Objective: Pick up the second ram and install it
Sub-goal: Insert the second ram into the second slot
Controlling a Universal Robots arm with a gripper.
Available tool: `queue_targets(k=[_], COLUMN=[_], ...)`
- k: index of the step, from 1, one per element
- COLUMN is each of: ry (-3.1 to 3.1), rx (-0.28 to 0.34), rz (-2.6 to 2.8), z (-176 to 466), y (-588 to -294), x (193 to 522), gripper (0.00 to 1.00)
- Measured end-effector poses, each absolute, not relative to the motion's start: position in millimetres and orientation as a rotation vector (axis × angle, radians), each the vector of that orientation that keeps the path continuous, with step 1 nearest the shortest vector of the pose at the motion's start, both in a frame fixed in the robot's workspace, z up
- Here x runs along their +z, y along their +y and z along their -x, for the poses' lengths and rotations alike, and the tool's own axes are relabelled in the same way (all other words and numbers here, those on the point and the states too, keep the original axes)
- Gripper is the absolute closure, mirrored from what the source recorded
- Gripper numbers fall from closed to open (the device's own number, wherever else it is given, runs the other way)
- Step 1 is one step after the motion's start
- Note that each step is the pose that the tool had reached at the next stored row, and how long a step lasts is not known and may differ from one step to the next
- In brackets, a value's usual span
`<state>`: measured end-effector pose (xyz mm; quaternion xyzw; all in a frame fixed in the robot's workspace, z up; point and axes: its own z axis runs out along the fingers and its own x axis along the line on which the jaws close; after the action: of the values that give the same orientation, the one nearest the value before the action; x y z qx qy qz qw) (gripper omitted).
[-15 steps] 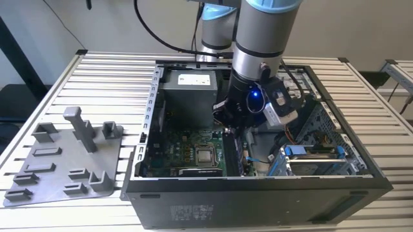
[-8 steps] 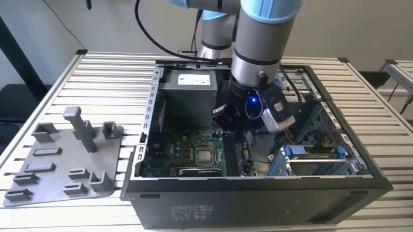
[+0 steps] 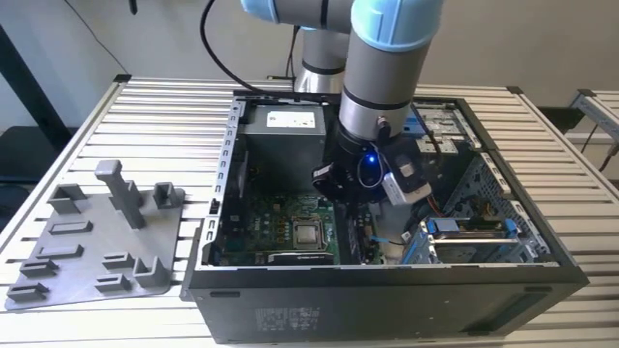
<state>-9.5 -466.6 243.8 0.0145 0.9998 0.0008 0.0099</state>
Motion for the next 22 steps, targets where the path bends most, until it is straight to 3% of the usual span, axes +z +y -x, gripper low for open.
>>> queue_targets(k=[22], ry=[3.121], rx=[0.002], rz=[-0.064], z=[12.5], y=[-467.2], x=[221.0], gripper=[0.86])
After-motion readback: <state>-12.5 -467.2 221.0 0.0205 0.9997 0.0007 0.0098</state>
